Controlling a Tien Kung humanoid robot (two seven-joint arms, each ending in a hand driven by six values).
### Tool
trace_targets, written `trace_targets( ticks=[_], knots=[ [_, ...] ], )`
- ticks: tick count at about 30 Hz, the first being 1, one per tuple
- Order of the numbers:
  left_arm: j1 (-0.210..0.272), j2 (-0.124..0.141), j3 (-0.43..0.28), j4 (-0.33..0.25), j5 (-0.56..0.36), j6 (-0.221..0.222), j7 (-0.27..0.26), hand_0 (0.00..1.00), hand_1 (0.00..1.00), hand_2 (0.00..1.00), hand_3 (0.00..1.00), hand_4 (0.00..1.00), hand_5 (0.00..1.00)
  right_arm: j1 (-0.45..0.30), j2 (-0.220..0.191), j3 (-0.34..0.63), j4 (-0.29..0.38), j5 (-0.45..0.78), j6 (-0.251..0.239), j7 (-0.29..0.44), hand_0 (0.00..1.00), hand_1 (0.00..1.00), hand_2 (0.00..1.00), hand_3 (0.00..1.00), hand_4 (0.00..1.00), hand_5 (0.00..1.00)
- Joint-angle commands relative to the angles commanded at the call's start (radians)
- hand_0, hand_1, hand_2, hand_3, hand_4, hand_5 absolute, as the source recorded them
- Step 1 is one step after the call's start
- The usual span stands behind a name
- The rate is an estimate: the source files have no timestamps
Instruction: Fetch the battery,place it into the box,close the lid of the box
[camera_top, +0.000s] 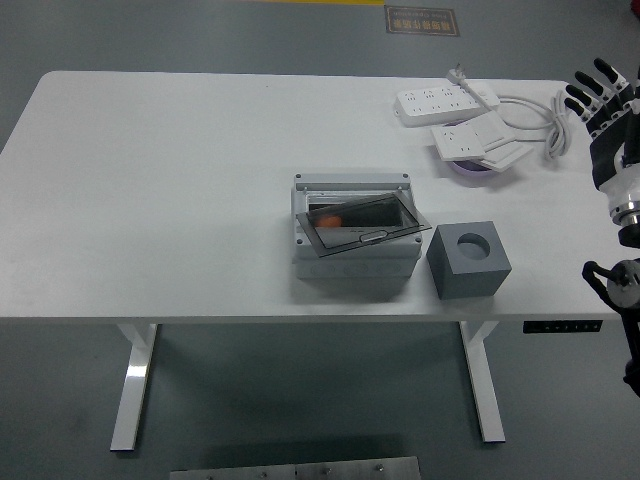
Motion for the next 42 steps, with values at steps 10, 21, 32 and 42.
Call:
trace_targets(
  ticks=[10,21,32,42],
  knots=[
    [0.017,0.005,-0.002,0.001,0.008,0.000,0.005,0.632,0.698,0.573,0.541,0.500,0.002,0.006,0.026,0.054,0.038,-0.029,-0.002,0.006,0.913,0.886,0.891,0.959,0.998,0.964],
    [0.060,0.007,-0.003,0.001,0.014,0.018,0.006,0.632,0.698,0.573,0.541,0.500,0.002,-0.005,0.022,0.059,0.063,-0.020,-0.019,0.043,0.896,0.841,0.821,0.865,0.998,0.993],
    [0.107,0.020,0.025,0.003,-0.033,0.065,-0.021,0.632,0.698,0.573,0.541,0.500,0.002,-0.046,0.016,0.042,0.072,-0.015,-0.041,0.075,0.851,0.792,0.765,0.793,0.998,0.998],
    [0.122,0.024,0.036,0.003,-0.054,0.076,-0.027,0.632,0.698,0.573,0.541,0.500,0.002,-0.106,0.008,0.018,0.103,-0.053,-0.049,0.059,0.769,0.670,0.675,0.695,0.998,0.928]
  ],
)
